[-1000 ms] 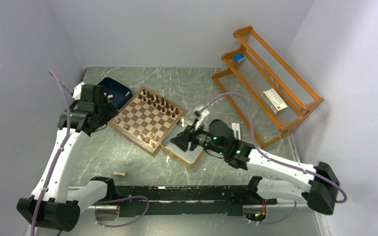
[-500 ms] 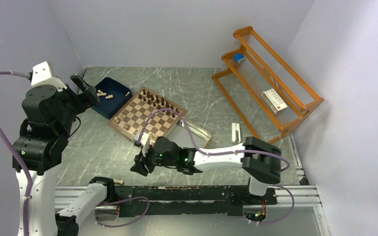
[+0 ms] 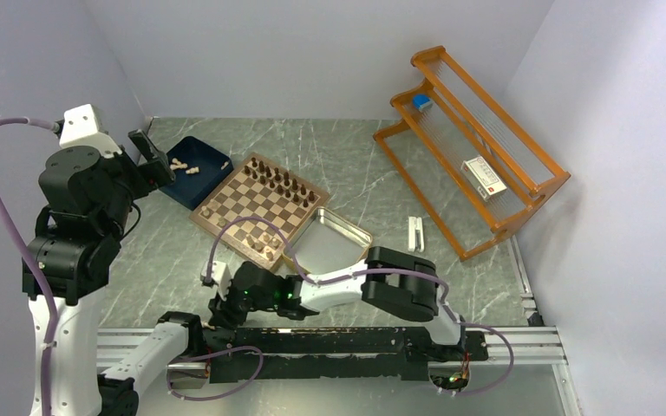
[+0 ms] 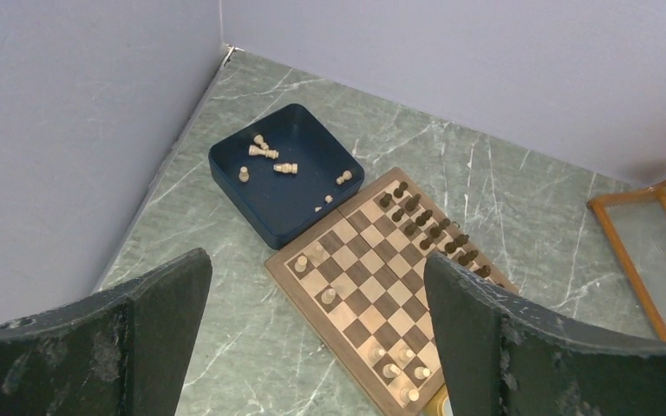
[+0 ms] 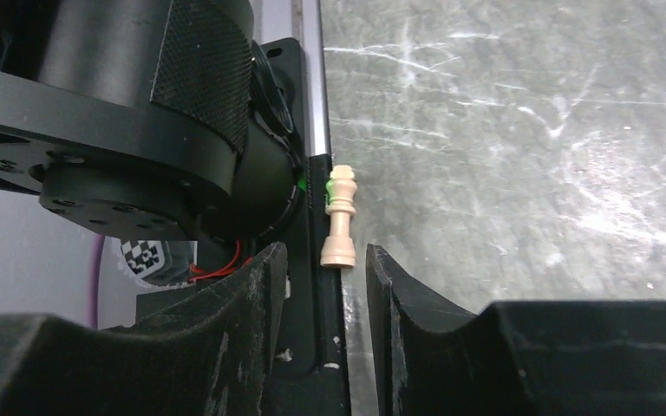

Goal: Set up the chess pieces on the board
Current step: Pick up the chess piece at the center of the board.

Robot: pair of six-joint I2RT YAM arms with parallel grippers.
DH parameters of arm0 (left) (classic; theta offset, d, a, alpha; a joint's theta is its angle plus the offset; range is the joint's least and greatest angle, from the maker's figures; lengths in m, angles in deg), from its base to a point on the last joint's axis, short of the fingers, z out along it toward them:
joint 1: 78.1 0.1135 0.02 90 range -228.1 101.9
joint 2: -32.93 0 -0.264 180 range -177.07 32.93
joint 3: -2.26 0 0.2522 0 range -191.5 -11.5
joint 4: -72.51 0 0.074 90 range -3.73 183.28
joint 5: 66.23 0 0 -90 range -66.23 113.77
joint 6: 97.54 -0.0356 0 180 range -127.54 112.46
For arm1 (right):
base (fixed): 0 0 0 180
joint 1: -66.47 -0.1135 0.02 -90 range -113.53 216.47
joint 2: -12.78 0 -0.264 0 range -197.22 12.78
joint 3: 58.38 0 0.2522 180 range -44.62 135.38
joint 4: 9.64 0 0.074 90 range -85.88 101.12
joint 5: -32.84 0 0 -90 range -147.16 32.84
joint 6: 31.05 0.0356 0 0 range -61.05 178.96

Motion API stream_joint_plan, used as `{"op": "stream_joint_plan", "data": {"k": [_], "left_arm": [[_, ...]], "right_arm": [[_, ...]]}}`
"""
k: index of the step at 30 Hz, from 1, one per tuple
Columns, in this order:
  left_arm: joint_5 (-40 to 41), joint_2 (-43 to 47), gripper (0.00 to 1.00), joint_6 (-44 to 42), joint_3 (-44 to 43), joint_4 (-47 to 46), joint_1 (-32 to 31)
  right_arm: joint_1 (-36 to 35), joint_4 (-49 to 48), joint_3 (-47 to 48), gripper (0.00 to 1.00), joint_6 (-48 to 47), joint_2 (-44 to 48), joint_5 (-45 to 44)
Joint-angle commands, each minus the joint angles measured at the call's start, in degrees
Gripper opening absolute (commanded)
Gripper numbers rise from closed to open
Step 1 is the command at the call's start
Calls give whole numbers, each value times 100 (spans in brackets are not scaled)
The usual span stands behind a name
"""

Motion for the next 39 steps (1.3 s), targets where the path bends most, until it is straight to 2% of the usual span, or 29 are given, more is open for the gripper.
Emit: {"op": "stream_joint_plan", "data": {"k": [1,8,21,26,31,39], "left_arm": [[55,70,96,-191,-74,-196,-10],[142,66,96,-278,-86,-203,-45],[202,95,95,-302,-82,-145,-106],[179,100,95,-296,-55,-149,-115],[117,159,94,-324,195,-232,-115],[-732,405,85,-40,1299,-652,-115]], "right_arm": [[-50,-234,257,42,-197,-254,103],[-120,-159,501,41,-233,-629,195],[-270,398,834,38,-605,-1032,-352],[-305,574,837,29,-686,-1081,-695],[-309,268,488,11,-722,-895,-810],[-144,-115,-403,6,-661,-29,-1017]]}}
